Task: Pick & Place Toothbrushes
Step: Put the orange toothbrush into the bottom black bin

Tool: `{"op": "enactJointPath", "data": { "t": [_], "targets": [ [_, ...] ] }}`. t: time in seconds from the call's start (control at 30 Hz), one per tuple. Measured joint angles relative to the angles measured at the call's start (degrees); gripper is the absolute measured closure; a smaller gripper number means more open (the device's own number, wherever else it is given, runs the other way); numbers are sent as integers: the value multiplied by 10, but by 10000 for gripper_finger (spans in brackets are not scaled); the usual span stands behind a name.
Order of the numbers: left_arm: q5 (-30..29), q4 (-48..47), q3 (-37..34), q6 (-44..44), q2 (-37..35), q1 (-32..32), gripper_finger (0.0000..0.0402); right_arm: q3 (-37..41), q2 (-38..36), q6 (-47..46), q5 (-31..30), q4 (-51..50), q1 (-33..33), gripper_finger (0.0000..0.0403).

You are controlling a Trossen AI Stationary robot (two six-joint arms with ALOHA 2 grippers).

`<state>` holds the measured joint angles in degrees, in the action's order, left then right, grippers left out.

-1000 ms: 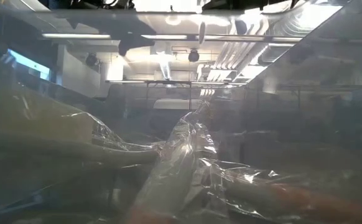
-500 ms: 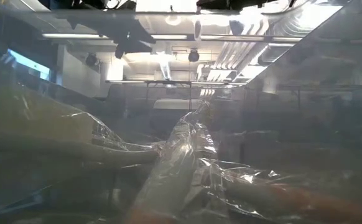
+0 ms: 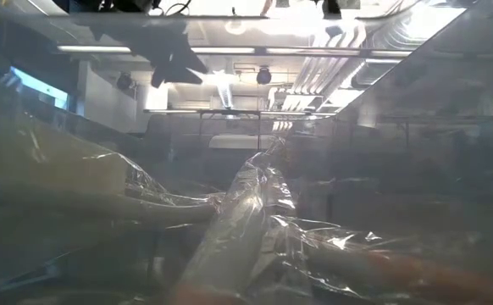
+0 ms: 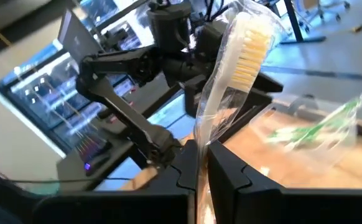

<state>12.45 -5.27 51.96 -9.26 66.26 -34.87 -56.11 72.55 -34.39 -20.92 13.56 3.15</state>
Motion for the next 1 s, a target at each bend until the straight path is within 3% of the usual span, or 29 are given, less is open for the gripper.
{"op": "enactJointPath", "data": {
  "t": [0.23, 0.4, 0.63, 1.0],
  "targets": [
    [1, -52, 0, 0, 0, 0, 215, 0, 21, -99, -186, 3, 135, 395],
    [8, -83, 0, 0, 0, 0, 215, -1, 60, -184, -260, 22, 193, 395],
    [9, -86, 0, 0, 0, 0, 215, -85, 150, -215, -257, -9, 226, 395],
    [10, -92, 0, 0, 0, 0, 215, -290, 250, -356, -159, -328, 239, 395]
  ]
}}
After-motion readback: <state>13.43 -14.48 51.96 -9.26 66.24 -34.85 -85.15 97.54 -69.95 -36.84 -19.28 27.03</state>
